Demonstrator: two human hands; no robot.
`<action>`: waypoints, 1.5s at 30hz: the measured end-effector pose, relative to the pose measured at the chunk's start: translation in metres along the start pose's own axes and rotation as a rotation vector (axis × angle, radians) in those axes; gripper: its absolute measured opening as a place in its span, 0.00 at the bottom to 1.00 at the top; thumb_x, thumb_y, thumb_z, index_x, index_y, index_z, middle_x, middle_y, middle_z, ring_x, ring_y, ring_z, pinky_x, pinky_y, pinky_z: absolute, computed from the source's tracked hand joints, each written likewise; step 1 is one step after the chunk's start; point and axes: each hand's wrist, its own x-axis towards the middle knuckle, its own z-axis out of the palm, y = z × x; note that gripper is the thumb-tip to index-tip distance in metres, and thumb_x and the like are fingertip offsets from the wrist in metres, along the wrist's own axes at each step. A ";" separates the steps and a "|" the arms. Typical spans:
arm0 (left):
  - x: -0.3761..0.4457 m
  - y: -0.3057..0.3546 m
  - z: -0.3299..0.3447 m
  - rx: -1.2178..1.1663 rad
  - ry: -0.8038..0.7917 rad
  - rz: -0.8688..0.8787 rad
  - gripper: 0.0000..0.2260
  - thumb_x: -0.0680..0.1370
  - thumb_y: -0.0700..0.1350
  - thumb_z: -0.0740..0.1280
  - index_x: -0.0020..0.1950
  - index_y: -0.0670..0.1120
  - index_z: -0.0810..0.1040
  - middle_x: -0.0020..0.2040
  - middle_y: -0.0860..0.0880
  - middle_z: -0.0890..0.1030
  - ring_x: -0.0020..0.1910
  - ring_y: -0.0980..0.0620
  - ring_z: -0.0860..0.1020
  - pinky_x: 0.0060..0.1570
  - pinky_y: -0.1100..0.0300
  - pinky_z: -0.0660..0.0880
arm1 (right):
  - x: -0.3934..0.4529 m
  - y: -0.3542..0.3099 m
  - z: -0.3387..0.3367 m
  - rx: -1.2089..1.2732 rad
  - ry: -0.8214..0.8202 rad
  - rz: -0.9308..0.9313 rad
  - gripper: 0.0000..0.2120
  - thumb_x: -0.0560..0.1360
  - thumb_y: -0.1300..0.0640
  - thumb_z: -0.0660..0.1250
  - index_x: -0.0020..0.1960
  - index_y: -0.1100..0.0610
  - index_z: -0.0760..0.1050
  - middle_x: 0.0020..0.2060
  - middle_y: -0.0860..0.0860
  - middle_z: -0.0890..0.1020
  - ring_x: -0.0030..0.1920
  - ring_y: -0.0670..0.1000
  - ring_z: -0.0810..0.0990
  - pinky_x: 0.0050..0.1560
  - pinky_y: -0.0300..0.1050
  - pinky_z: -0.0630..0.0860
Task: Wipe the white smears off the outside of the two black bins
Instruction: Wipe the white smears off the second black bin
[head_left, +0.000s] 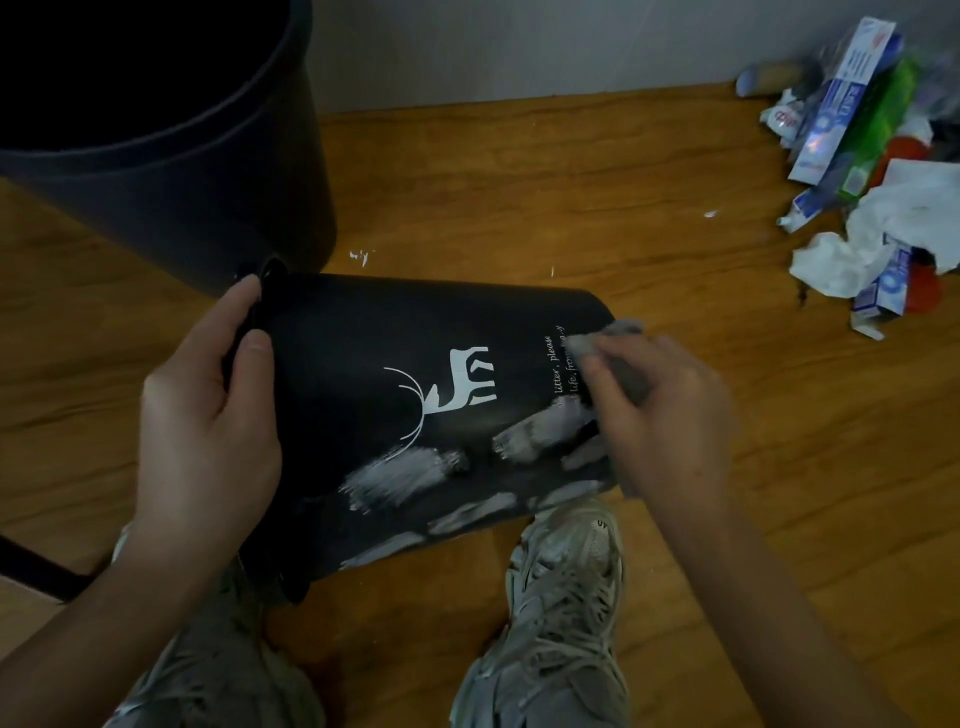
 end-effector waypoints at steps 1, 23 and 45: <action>0.001 -0.001 0.000 0.002 0.005 -0.004 0.16 0.83 0.40 0.56 0.71 0.44 0.69 0.57 0.65 0.71 0.53 0.82 0.67 0.52 0.84 0.62 | 0.002 0.008 -0.003 -0.009 0.020 0.038 0.09 0.77 0.51 0.67 0.54 0.52 0.83 0.42 0.50 0.81 0.39 0.50 0.79 0.34 0.44 0.75; 0.016 0.011 0.000 -0.008 -0.020 -0.012 0.16 0.83 0.38 0.55 0.60 0.58 0.74 0.37 0.73 0.75 0.39 0.79 0.72 0.39 0.84 0.66 | 0.018 -0.001 0.008 -0.055 0.003 -0.032 0.09 0.77 0.52 0.66 0.51 0.53 0.83 0.41 0.49 0.81 0.37 0.47 0.76 0.32 0.32 0.62; 0.016 0.000 -0.003 0.009 -0.048 -0.025 0.16 0.83 0.39 0.56 0.71 0.42 0.70 0.44 0.66 0.71 0.38 0.79 0.72 0.38 0.82 0.67 | 0.034 0.023 0.004 0.018 -0.034 0.043 0.11 0.79 0.46 0.65 0.52 0.51 0.83 0.48 0.50 0.83 0.48 0.52 0.80 0.43 0.49 0.76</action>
